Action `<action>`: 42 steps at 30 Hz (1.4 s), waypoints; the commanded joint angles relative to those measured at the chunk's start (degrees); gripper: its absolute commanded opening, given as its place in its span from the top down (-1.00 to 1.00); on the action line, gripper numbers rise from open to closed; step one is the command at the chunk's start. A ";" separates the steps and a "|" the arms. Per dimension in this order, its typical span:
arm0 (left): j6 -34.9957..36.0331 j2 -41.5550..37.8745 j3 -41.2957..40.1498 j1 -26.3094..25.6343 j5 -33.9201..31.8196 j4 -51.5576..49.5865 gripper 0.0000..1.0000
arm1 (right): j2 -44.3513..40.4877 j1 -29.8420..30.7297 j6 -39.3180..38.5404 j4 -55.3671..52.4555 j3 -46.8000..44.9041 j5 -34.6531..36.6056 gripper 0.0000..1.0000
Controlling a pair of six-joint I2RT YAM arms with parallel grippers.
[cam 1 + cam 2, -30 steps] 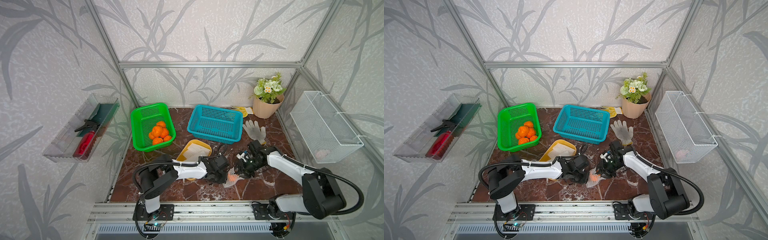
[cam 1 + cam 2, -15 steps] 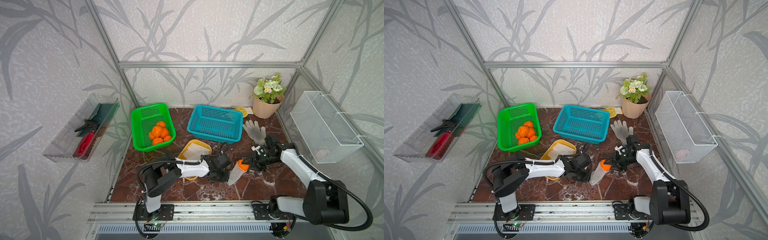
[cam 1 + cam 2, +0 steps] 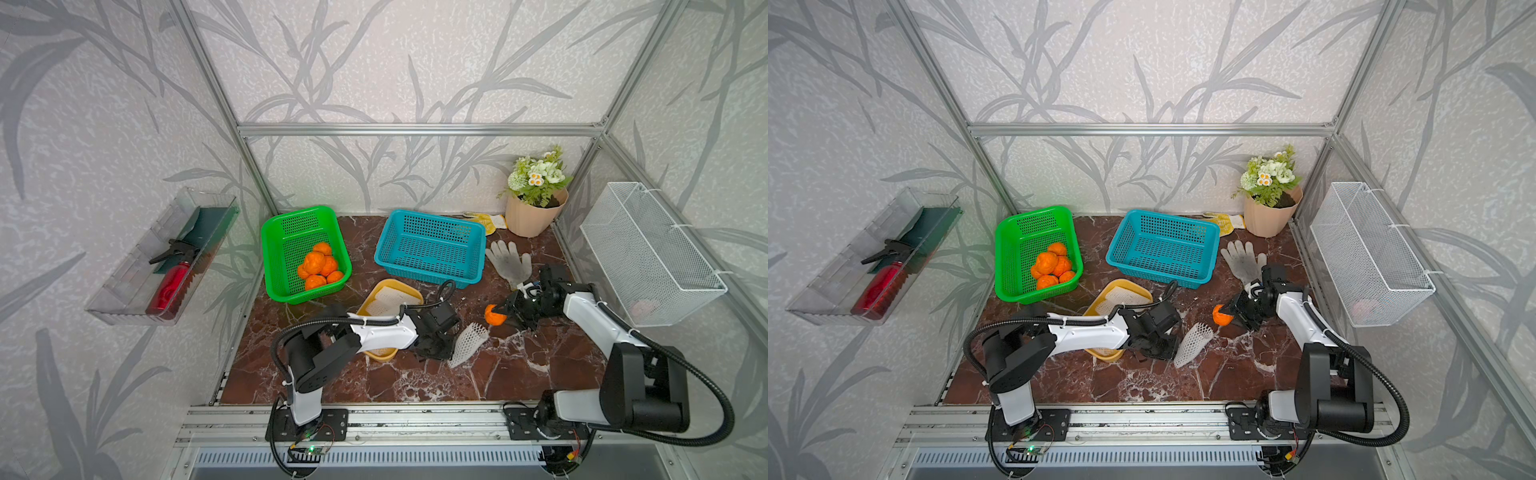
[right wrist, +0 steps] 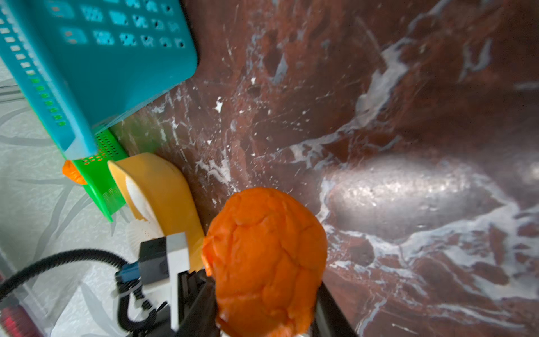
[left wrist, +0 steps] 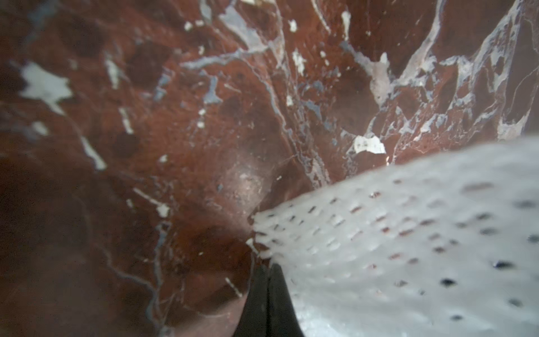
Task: Remove foam nets from oranges
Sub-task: Place the orange at the center of the board, then pick up the foam net from the center of the board.
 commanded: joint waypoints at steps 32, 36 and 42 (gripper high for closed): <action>15.72 11.69 20.34 -2.60 3.10 -18.92 -0.04 | -18.43 2.60 -5.00 -15.52 5.31 2.71 -0.74; 14.69 10.51 20.12 -2.07 1.83 -16.72 0.62 | -18.92 8.45 -1.61 -13.13 5.99 2.96 -0.74; 11.27 -4.72 13.95 2.30 -4.00 -18.94 0.96 | -19.37 20.03 10.08 -5.48 5.22 4.39 -0.73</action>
